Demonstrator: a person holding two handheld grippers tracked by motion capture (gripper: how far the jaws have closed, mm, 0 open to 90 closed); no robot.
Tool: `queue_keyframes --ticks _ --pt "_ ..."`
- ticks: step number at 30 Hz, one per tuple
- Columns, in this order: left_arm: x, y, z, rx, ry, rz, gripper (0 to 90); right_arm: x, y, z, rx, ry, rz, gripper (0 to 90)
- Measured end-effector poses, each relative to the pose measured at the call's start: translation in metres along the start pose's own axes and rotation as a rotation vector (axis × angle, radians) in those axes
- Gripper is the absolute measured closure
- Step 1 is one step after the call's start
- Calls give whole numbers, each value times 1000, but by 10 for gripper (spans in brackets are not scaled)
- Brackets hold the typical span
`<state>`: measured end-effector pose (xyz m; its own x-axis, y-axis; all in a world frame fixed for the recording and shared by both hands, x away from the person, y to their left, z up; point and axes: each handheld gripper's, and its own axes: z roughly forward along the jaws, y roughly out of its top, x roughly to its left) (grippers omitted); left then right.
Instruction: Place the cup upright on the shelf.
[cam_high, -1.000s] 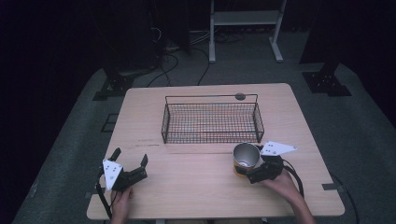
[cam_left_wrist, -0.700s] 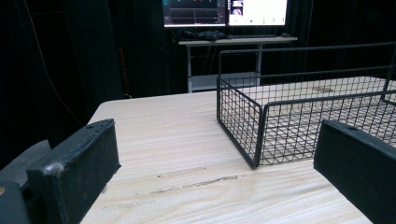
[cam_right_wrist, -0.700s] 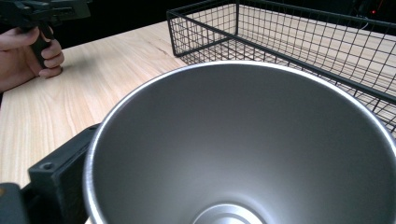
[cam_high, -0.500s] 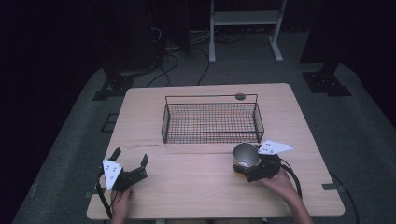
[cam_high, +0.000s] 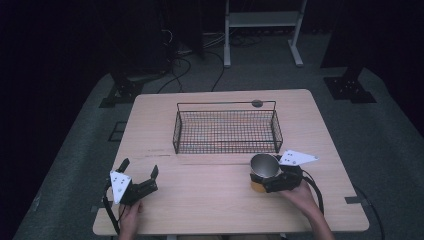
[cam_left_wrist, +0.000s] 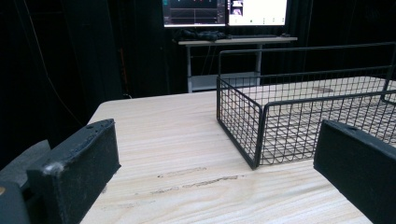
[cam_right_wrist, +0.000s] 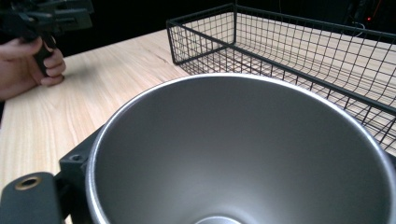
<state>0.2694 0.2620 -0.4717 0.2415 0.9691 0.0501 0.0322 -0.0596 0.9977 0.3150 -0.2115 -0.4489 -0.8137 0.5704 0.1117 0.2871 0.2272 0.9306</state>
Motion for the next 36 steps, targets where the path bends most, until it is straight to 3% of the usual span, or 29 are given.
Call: queue_keyframes --ticks 9,19,36 --pt "0 0 0 0 1 2 0 -2 6 -7 -2 9 15 93" --pt "0 0 0 1 2 3 0 -8 33 -10 -5 55 18 93" --pt "0 0 0 2 3 -1 0 -21 70 -9 -19 82 27 93"
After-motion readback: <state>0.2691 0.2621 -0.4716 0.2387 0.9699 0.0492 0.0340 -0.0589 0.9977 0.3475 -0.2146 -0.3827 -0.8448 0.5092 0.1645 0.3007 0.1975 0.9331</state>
